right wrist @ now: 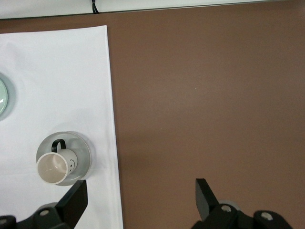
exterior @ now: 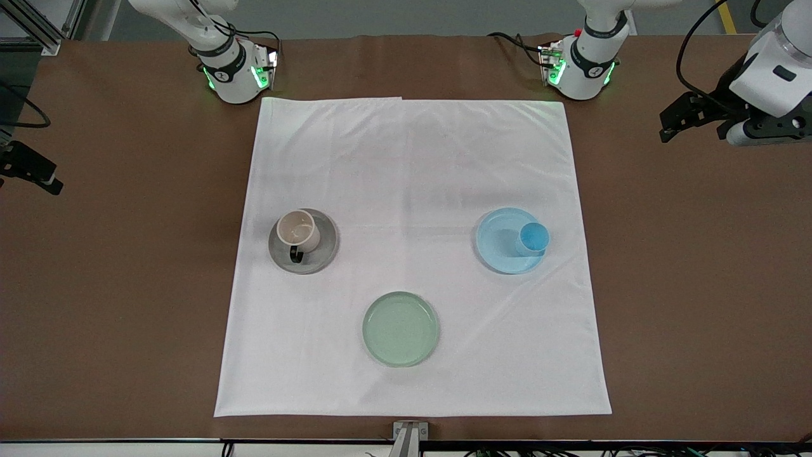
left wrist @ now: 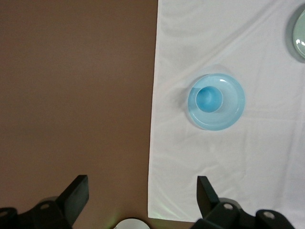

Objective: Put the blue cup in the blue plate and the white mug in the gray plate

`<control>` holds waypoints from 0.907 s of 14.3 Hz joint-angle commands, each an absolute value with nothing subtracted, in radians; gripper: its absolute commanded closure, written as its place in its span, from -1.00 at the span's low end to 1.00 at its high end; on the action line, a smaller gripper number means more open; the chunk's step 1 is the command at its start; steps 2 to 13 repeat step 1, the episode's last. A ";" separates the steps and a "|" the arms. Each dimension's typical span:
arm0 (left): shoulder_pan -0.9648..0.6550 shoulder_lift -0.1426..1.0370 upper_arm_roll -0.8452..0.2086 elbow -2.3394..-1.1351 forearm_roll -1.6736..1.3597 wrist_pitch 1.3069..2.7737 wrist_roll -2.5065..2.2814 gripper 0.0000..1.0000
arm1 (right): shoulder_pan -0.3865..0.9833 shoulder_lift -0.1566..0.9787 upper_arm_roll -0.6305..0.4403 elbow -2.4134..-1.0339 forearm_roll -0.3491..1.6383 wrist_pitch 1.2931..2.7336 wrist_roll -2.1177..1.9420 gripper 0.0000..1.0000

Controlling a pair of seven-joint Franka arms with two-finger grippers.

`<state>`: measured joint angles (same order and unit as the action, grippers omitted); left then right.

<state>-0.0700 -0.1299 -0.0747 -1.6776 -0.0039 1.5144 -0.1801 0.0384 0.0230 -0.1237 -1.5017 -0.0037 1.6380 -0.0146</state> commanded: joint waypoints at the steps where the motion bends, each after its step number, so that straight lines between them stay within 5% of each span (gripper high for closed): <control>1: -0.071 -0.120 -0.078 -1.654 0.003 1.505 -0.186 -1.00 | 0.029 0.029 -0.117 -1.482 -0.002 1.626 -0.014 -1.00; 13: -0.071 -0.120 -0.078 -1.654 0.003 1.505 -0.186 -1.00 | 0.029 0.029 -0.117 -1.482 -0.002 1.626 -0.014 -1.00</control>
